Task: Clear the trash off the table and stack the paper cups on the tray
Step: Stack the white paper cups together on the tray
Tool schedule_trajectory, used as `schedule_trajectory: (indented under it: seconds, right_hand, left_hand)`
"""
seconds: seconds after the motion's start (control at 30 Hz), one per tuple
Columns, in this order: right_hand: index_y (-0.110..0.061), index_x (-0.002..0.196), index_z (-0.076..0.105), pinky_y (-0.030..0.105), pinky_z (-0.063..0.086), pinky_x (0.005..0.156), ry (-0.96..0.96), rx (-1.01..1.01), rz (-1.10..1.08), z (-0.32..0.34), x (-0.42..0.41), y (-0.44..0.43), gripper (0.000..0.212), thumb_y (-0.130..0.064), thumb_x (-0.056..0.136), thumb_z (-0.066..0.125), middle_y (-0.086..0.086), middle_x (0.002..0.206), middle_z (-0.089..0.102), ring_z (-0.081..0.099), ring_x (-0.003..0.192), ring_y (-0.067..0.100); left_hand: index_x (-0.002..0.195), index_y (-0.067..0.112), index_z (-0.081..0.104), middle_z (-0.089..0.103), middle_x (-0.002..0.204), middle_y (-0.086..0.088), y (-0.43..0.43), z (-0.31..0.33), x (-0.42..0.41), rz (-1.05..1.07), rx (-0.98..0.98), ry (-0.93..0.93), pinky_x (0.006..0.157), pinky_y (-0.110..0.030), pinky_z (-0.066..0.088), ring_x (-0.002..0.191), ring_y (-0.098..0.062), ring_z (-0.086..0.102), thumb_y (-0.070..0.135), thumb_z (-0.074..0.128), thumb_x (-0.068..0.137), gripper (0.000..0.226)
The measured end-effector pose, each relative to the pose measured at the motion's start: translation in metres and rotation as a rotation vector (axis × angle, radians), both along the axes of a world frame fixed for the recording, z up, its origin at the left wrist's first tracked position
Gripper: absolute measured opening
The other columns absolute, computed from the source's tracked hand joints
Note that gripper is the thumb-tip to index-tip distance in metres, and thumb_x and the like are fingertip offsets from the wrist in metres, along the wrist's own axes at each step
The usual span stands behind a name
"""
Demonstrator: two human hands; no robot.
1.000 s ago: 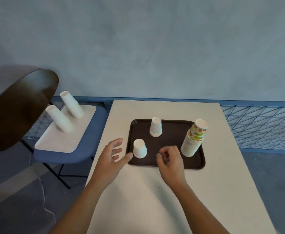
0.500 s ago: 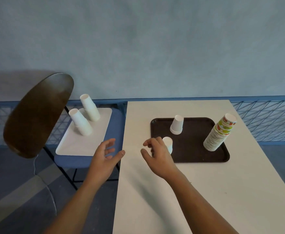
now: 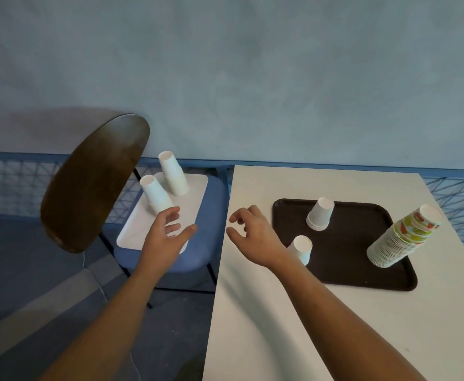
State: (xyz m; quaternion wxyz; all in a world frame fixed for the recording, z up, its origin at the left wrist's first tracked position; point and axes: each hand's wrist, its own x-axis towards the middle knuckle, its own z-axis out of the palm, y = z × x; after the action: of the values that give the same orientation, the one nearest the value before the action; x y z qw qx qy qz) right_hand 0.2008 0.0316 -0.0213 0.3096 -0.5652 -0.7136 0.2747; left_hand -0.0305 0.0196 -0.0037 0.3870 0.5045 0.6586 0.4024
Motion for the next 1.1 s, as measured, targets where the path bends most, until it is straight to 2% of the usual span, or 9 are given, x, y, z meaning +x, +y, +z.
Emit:
schedule_trajectory:
  seconds: [0.1, 0.27, 0.4, 0.47, 0.57, 0.77, 0.97, 1.1]
  right_hand:
    - [-0.023, 0.117, 0.061, 0.027, 0.052, 0.091, -0.003, -0.04, 0.008, -0.007, -0.018, 0.014, 0.025, -0.036, 0.096, 0.063, -0.007, 0.113, 0.051, 0.057, 0.097, 0.013]
    - [-0.019, 0.114, 0.061, 0.026, 0.051, 0.09, 0.001, -0.081, 0.003, -0.021, -0.055, 0.048, 0.023, -0.031, 0.095, 0.066, -0.001, 0.113, 0.053, 0.057, 0.093, 0.014]
    - [-0.014, 0.114, 0.063, 0.022, 0.044, 0.085, 0.024, -0.128, -0.069, -0.026, -0.091, 0.08, 0.025, -0.025, 0.093, 0.069, 0.003, 0.111, 0.054, 0.054, 0.088, 0.013]
    - [-0.014, 0.114, 0.063, 0.022, 0.042, 0.086, 0.03, -0.154, -0.084, -0.029, -0.109, 0.098, 0.026, -0.026, 0.093, 0.07, 0.003, 0.112, 0.053, 0.052, 0.089, 0.012]
    - [-0.015, 0.115, 0.063, 0.021, 0.04, 0.086, 0.04, -0.166, -0.114, -0.034, -0.133, 0.12, 0.026, -0.026, 0.093, 0.068, 0.002, 0.112, 0.053, 0.052, 0.094, 0.01]
    - [-0.019, 0.118, 0.06, 0.022, 0.044, 0.086, 0.045, -0.191, -0.175, -0.034, -0.166, 0.144, 0.028, -0.032, 0.094, 0.066, 0.001, 0.114, 0.052, 0.053, 0.096, 0.009]
    - [-0.018, 0.123, 0.057, 0.028, 0.047, 0.088, 0.02, -0.205, -0.186, -0.032, -0.183, 0.16, 0.034, -0.033, 0.094, 0.065, 0.002, 0.117, 0.052, 0.055, 0.1, 0.014]
    - [-0.017, 0.135, 0.05, 0.033, 0.049, 0.094, -0.016, -0.261, -0.136, -0.037, -0.199, 0.163, 0.046, -0.034, 0.095, 0.064, 0.006, 0.128, 0.053, 0.058, 0.103, 0.019]
  left_hand:
    - [0.14, 0.031, 0.05, 0.058, 0.138, 0.004, 0.019, -0.007, -0.021, 0.045, -0.013, 0.007, 0.103, -0.035, 0.051, 0.124, -0.019, 0.061, 0.03, 0.084, 0.086, 0.064]
    - [0.15, 0.028, 0.038, 0.055, 0.147, -0.002, 0.068, -0.019, -0.062, 0.136, -0.023, -0.003, 0.1, -0.033, 0.046, 0.128, -0.022, 0.059, 0.024, 0.084, 0.087, 0.077]
    - [0.157, 0.033, 0.026, 0.045, 0.159, -0.005, 0.121, -0.032, -0.096, 0.155, -0.04, 0.032, 0.112, -0.048, 0.046, 0.137, -0.029, 0.053, 0.022, 0.087, 0.083, 0.096]
    - [0.159, 0.036, 0.021, 0.037, 0.163, -0.005, 0.151, -0.039, -0.109, 0.149, -0.057, 0.07, 0.114, -0.057, 0.044, 0.143, -0.032, 0.047, 0.027, 0.091, 0.078, 0.108]
    - [0.162, 0.034, 0.018, 0.03, 0.166, -0.007, 0.191, -0.045, -0.12, 0.139, -0.112, 0.189, 0.115, -0.061, 0.038, 0.149, -0.035, 0.038, 0.035, 0.093, 0.075, 0.115]
    - [0.156, 0.028, 0.038, 0.047, 0.157, -0.007, 0.228, -0.066, -0.132, 0.022, -0.157, 0.232, 0.113, -0.059, 0.041, 0.141, -0.033, 0.048, 0.035, 0.09, 0.079, 0.094]
    - [0.149, 0.027, 0.045, 0.054, 0.151, -0.005, 0.226, -0.081, -0.129, 0.009, -0.106, 0.215, 0.113, -0.052, 0.044, 0.135, -0.031, 0.054, 0.032, 0.088, 0.083, 0.078]
    - [0.139, 0.025, 0.052, 0.063, 0.138, -0.001, 0.209, -0.09, -0.128, -0.001, -0.189, 0.08, 0.105, -0.046, 0.05, 0.124, -0.027, 0.061, 0.031, 0.087, 0.082, 0.067]
